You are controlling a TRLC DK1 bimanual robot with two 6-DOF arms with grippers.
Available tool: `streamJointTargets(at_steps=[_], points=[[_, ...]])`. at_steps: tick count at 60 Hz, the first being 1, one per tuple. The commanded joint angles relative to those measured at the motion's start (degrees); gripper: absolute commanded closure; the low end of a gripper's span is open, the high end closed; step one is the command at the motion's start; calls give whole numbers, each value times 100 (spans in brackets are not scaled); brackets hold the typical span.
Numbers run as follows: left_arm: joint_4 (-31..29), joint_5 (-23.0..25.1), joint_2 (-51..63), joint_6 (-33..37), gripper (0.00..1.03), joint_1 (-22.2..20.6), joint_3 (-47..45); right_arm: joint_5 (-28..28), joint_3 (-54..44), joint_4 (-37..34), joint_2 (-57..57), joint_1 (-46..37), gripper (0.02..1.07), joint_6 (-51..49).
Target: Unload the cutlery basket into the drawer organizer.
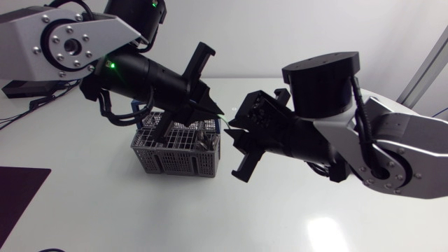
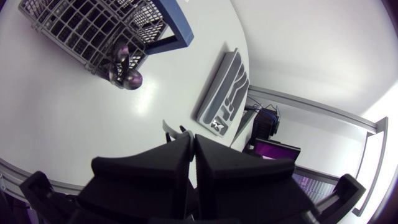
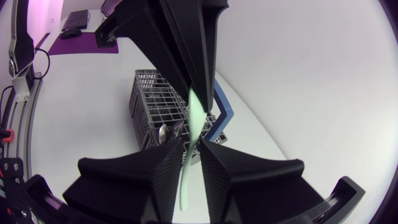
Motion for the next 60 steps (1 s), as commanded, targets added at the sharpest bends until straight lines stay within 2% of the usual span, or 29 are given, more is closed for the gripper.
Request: streamJointTargets(at_steps=[1,10,19,24,30,36,45,50,60], points=[[35,106,3,-204,97,61,146,58,135,48,136,-59,93,226],[35,159,-58,-204,97,69,137,6,188,-40,250,-147,100,243],[228,396,-76,-204,82,96,111,-65,197,-163,250,-165,101,287],[395,510,-111,-230,79,148,111,-153,206,-224,250,-209,101,296],[588,563,-207,-265,78,166,111,-197,206,-286,250,-226,101,314],[852,730,-330,-335,73,228,111,-284,206,-348,250,-262,101,331],[1212,730,-533,-432,72,394,111,-469,206,-515,224,-332,101,331],[1511,730,-700,-485,68,579,102,-662,162,-699,153,-464,101,270],[1836,730,-946,-643,68,711,76,-865,-32,-813,30,-604,101,155]])
